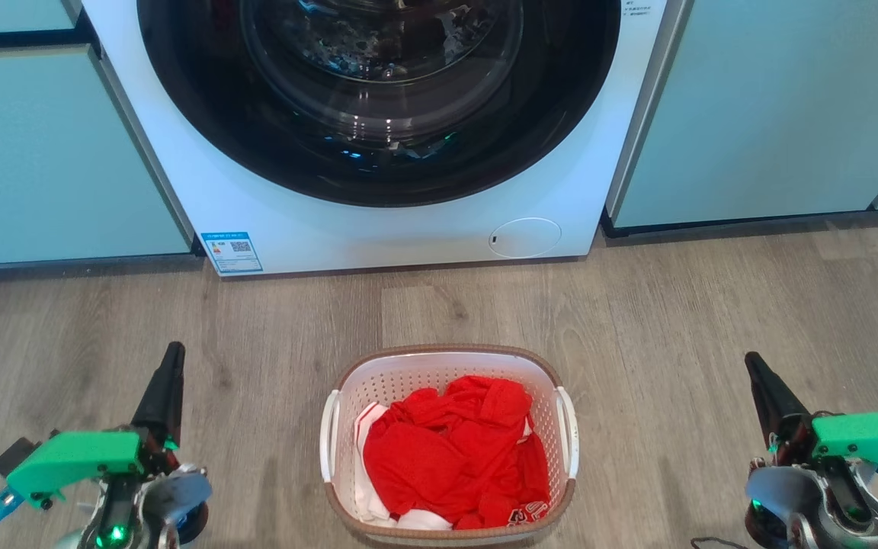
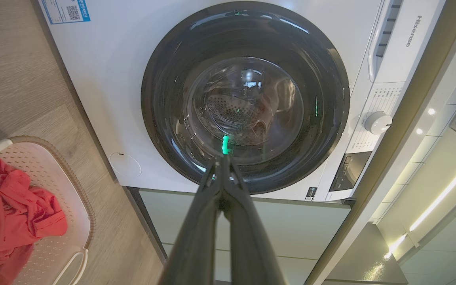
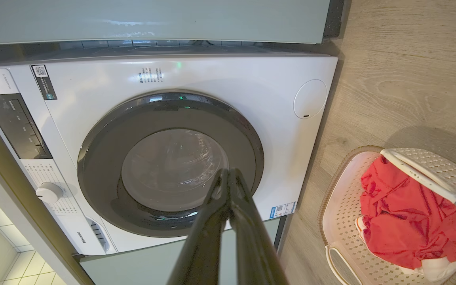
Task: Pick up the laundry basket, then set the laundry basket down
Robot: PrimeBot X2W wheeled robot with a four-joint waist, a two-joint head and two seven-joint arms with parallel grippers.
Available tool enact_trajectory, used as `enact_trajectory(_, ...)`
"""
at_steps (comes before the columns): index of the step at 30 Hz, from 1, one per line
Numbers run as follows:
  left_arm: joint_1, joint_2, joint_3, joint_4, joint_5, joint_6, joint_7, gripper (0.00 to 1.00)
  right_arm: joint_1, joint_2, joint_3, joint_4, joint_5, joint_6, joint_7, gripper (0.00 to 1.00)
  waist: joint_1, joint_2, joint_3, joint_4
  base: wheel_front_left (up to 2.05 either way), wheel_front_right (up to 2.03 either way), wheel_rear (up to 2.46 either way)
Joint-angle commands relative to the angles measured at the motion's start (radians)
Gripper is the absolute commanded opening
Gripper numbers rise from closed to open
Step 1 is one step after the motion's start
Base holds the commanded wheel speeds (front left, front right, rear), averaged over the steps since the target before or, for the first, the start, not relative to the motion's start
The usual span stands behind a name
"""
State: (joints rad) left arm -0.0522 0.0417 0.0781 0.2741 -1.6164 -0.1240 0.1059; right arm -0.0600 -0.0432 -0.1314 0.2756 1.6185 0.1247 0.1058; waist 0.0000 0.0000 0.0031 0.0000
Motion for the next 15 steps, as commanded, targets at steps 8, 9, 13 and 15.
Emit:
enact_trajectory(8,-0.056,0.008,0.035,-0.029,0.007,-0.007,0.007,0.00,-0.048,-0.007,0.018,-0.031,-0.010,0.006,0.007,0.00,0.0000,0.0000,0.000,0.000,0.00,0.00,0.00)
enact_trajectory(9,-0.056,0.008,0.035,-0.029,0.007,-0.007,0.007,0.00,-0.048,-0.007,0.018,-0.031,-0.010,0.006,0.007,0.00,0.0000,0.0000,0.000,0.000,0.00,0.00,0.00)
enact_trajectory(13,-0.056,0.008,0.035,-0.029,0.007,-0.007,0.007,0.00,-0.048,-0.007,0.018,-0.031,-0.010,0.006,0.007,0.00,0.0000,0.0000,0.000,0.000,0.00,0.00,0.00)
enact_trajectory(15,-0.056,0.008,0.035,-0.029,0.007,-0.007,0.007,0.00,-0.048,-0.007,0.018,-0.031,-0.010,0.006,0.007,0.00,0.0000,0.0000,0.000,0.000,0.00,0.00,0.00)
